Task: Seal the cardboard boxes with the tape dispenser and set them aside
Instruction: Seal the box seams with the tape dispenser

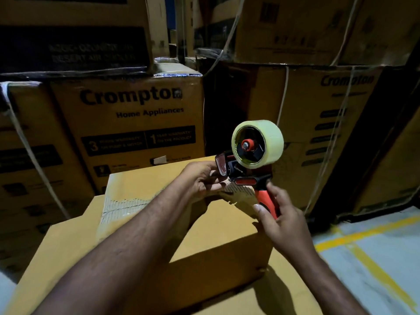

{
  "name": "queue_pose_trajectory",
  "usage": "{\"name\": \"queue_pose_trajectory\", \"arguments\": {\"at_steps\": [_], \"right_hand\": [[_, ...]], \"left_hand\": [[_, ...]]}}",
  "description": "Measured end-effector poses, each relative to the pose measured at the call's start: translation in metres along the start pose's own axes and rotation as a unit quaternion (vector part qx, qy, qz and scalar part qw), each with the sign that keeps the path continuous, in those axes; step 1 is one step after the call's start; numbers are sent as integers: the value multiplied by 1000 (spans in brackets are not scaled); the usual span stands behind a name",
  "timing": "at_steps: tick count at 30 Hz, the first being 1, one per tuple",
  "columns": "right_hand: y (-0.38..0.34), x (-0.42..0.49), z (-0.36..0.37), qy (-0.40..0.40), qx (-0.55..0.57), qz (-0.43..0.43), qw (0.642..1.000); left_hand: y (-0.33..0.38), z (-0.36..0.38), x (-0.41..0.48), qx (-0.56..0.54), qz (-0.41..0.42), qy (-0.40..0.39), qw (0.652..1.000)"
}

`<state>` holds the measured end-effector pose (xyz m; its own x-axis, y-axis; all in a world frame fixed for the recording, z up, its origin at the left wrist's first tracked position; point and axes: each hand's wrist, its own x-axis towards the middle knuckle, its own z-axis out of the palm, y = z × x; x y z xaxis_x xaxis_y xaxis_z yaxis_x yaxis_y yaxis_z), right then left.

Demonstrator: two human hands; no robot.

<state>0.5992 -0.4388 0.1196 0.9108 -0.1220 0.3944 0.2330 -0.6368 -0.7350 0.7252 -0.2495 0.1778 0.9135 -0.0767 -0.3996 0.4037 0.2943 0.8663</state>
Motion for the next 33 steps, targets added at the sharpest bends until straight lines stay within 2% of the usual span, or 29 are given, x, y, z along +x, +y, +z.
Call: {"name": "queue_pose_trajectory", "arguments": {"at_steps": [4,7,10,14,19,27,33], "right_hand": [[-2,4,-7,26,-35,-14,999],[-8,12,-14,43,-48,-10,998],[-14,19,-19,40,-50,14,998],[-16,19,-23,7,-69,45,997],[-18,24,-21,-17,-86,59,994],[-43,71,16,-22,-115,62,991],[-42,84,45,-27,-157,88,983]], "left_hand": [[16,11,17,133,14,-5,991],[34,23,20,223,78,-12,972],[47,37,31,334,153,4,930],[53,47,58,465,237,116,845],[44,36,86,463,174,109,862],[63,10,136,473,219,144,841],[49,-3,181,473,208,126,847]]}}
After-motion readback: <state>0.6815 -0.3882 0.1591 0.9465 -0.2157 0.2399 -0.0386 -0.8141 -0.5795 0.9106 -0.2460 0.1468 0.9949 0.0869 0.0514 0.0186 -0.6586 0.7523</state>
